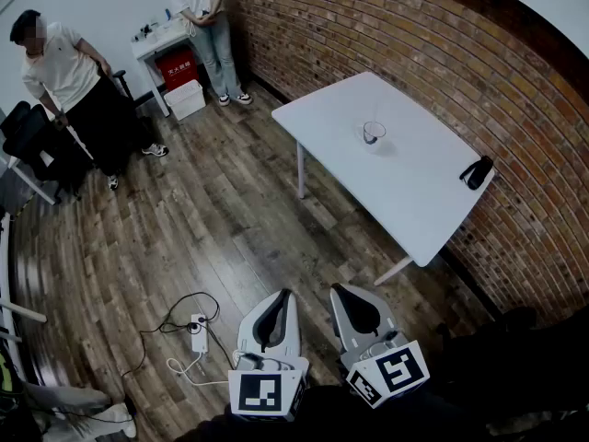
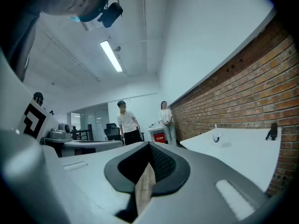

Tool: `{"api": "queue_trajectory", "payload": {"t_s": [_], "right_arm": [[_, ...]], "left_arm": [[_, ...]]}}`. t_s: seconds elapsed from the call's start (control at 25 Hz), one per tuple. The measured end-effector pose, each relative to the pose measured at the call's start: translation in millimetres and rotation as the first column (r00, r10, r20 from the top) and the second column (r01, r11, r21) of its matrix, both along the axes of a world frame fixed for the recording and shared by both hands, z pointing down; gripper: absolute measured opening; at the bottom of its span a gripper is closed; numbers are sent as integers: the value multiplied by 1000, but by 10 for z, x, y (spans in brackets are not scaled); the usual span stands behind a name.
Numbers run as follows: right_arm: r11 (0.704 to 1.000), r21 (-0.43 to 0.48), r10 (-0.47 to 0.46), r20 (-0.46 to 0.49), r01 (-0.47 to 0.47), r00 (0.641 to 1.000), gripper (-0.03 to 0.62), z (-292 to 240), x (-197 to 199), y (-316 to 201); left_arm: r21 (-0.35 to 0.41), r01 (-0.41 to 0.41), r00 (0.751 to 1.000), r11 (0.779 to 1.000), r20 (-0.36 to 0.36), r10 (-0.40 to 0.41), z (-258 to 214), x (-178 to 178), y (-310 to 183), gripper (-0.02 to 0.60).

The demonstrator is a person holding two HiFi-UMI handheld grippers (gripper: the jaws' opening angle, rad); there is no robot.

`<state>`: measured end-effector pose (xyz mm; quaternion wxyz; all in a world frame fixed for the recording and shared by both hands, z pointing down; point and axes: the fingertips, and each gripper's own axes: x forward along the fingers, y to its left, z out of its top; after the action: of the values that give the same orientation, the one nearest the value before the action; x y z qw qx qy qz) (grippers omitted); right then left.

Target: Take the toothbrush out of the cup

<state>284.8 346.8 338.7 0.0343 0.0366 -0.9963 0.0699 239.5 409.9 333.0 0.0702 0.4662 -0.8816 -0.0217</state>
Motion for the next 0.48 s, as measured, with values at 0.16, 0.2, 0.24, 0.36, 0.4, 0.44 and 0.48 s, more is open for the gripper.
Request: {"api": "queue_trajectory", "payload": {"t_s": [0.16,0.2,0.24,0.36,0.4,0.44,0.48], "right_arm": [[1000,-12,-9,-9,8,1000,1,3,-379,293],[1000,-11,-11,-10,11,1000,1,-1,-460,355],[1000,-9,-12,-12,12,1000,1,-3,-534,405],[1000,-2,-8,-20,8,1000,2,-13,-717,444],[1000,-1,-3,-21,3,1000,0,-21,-770,430],[1000,-1,1,-20,-1,1000,0,-27,-819,414],[1000,-1,2,-20,-2,1000,0,-27,-868,401]], "left_arm": [[7,-1,1000,1000,-8,1,-30,-378,253,8],[0,-3,1000,1000,-10,3,-6,-459,306,8],[-6,-5,1000,1000,-11,5,22,-536,349,8],[8,-13,1000,1000,-20,14,22,-717,384,8],[7,-18,1000,1000,-25,18,35,-757,383,8],[1,-19,999,1000,-26,19,57,-803,382,8],[-5,-15,999,1000,-30,15,73,-855,379,9]]}}
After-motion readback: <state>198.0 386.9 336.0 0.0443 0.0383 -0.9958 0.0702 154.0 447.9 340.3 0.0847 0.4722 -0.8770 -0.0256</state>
